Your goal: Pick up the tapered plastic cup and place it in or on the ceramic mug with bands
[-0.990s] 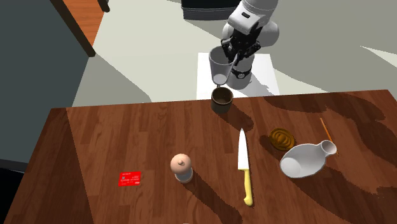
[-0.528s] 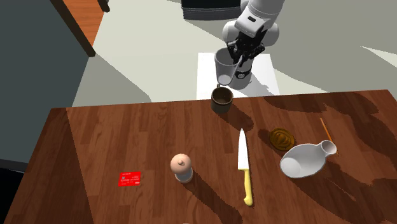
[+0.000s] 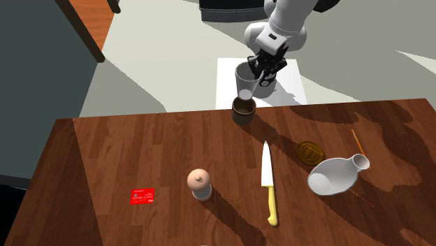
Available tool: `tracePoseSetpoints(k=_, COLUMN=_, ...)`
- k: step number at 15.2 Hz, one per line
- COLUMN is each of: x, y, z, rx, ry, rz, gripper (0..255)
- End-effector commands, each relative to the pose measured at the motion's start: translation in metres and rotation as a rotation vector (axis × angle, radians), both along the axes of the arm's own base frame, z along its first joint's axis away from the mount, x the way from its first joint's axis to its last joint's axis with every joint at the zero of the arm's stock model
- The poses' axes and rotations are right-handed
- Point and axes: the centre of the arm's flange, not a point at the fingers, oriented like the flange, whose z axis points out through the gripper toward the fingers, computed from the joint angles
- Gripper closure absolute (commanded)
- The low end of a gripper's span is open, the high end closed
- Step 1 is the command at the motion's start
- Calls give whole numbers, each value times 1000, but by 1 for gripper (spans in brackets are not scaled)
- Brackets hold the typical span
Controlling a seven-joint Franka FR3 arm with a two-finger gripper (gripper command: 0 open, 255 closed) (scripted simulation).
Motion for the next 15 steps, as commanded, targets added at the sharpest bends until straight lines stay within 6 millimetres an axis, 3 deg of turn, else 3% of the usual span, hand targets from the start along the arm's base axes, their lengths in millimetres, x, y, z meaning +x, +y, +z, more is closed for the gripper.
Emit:
tracePoseSetpoints(k=1, x=-1, y=-1, z=-11, rx=0, ry=-1, rz=0, gripper=255)
tracePoseSetpoints(k=6, x=-1, y=-1, z=-40, rx=0, ry=-1, rz=0, gripper=255)
tracePoseSetpoints(k=14, x=-1, y=-1, z=-40, rx=0, ry=-1, rz=0, gripper=255)
tracePoseSetpoints(k=15, x=-1, y=-1, z=-40, rx=0, ry=-1, rz=0, gripper=0)
